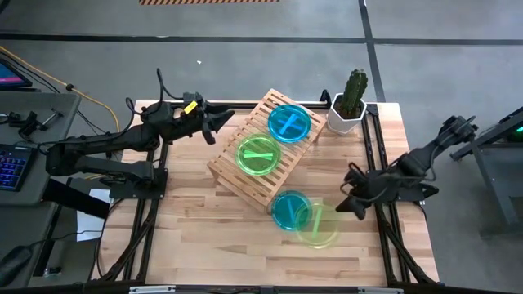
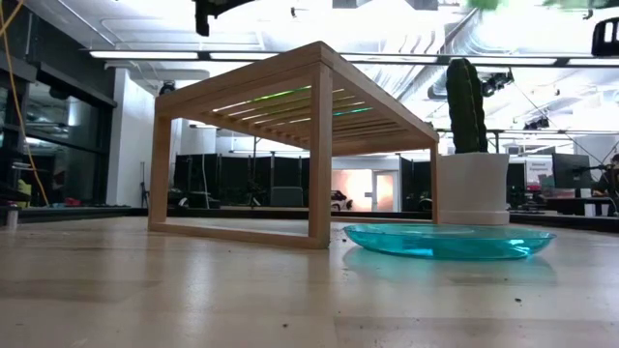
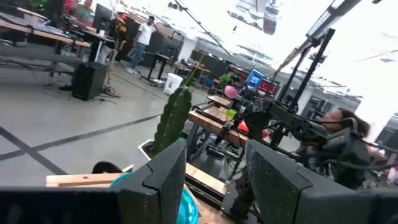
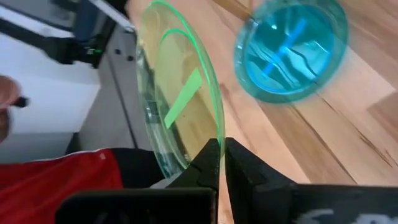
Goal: Place and stack plates onto a shelf
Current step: Stack the green plate on top of the green plate on the shelf
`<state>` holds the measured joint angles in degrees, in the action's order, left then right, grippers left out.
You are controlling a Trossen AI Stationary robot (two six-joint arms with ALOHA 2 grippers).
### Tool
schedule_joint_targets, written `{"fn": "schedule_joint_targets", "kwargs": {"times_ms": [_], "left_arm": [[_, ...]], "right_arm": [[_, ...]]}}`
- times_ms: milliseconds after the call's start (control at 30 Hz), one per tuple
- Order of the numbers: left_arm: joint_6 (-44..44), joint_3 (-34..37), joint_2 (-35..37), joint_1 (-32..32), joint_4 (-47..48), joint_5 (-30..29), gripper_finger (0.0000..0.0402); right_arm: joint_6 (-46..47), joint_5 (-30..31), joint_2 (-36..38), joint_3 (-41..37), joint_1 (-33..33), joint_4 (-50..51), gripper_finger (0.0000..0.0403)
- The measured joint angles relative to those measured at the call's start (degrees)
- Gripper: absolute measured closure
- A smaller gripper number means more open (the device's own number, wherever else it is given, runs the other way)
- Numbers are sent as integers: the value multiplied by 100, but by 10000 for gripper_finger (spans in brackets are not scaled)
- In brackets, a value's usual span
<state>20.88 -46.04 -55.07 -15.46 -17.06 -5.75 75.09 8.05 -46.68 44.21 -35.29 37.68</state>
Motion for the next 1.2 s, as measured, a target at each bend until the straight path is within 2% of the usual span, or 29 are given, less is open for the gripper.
{"fn": "schedule_joint_targets", "kwargs": {"times_ms": [200,333,500,667,800,1000,1200], "left_arm": [[-1,0,0,0,2,-141,245],[-1,0,0,0,2,-281,245],[2,0,0,0,2,-285,245],[4,0,0,0,1,-285,245],[3,0,0,0,2,-285,245],[7,0,-4,2,-110,-360,245],[143,0,-4,2,-703,-360,245]], "right_arm": [[-452,3,509,0,4,-56,403],[-845,99,676,2,133,-533,403],[-1445,144,691,4,712,-1451,403],[-1619,280,550,9,1639,-2203,403],[-1663,544,156,9,2489,-2645,403],[-1759,523,-892,9,3684,-3622,403],[-1657,-9,-1974,9,4264,-4702,403]]}}
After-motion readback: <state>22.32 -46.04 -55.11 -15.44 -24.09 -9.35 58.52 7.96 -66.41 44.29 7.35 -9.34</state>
